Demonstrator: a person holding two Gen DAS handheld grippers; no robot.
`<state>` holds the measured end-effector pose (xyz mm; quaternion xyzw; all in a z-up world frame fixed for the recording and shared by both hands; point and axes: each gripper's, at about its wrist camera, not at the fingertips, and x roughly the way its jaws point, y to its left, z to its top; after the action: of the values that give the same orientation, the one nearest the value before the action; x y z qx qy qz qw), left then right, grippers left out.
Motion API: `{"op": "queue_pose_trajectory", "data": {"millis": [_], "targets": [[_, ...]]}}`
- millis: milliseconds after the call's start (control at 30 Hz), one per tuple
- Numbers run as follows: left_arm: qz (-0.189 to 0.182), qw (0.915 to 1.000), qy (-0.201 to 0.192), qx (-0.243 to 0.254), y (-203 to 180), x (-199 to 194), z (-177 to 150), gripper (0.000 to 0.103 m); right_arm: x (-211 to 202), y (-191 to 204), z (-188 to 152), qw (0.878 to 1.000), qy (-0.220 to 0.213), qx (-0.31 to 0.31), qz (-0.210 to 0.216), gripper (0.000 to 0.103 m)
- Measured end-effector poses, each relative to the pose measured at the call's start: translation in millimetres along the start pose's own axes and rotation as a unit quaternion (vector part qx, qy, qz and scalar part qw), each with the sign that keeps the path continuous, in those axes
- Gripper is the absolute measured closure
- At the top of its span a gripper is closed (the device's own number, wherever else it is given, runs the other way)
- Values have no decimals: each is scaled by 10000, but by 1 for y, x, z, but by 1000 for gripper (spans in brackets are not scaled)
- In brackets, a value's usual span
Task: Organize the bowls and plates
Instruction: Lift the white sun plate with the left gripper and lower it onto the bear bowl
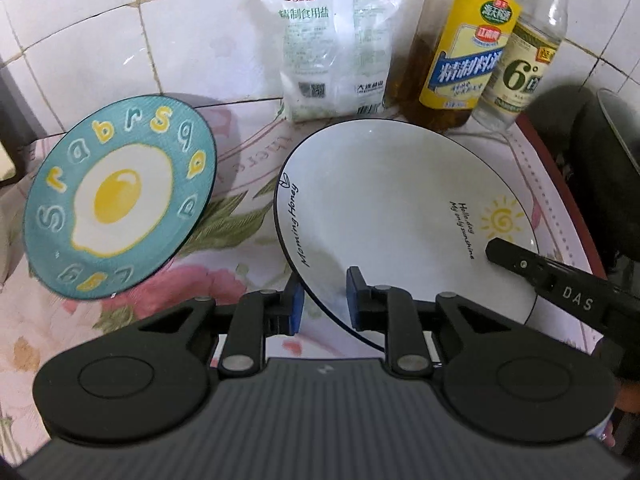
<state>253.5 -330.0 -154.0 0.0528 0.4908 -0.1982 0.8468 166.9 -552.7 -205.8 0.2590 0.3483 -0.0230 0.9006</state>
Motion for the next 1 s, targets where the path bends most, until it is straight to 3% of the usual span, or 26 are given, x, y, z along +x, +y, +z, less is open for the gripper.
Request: {"op": "queue_pose_trajectory", "data": {"millis": [400, 767, 1000], "targets": [[84, 9996, -235, -110, 16, -77, -31, 83, -52, 36, -18, 9994, -156, -225, 208, 81], [257, 9984, -280, -429, 48, -141, -77, 83, -91, 89, -45, 9965, 95, -665, 494, 80], [356, 9971, -158, -658, 65, -152, -108, 83, -97, 109, -75, 9944, 353, -805, 579, 80]]}}
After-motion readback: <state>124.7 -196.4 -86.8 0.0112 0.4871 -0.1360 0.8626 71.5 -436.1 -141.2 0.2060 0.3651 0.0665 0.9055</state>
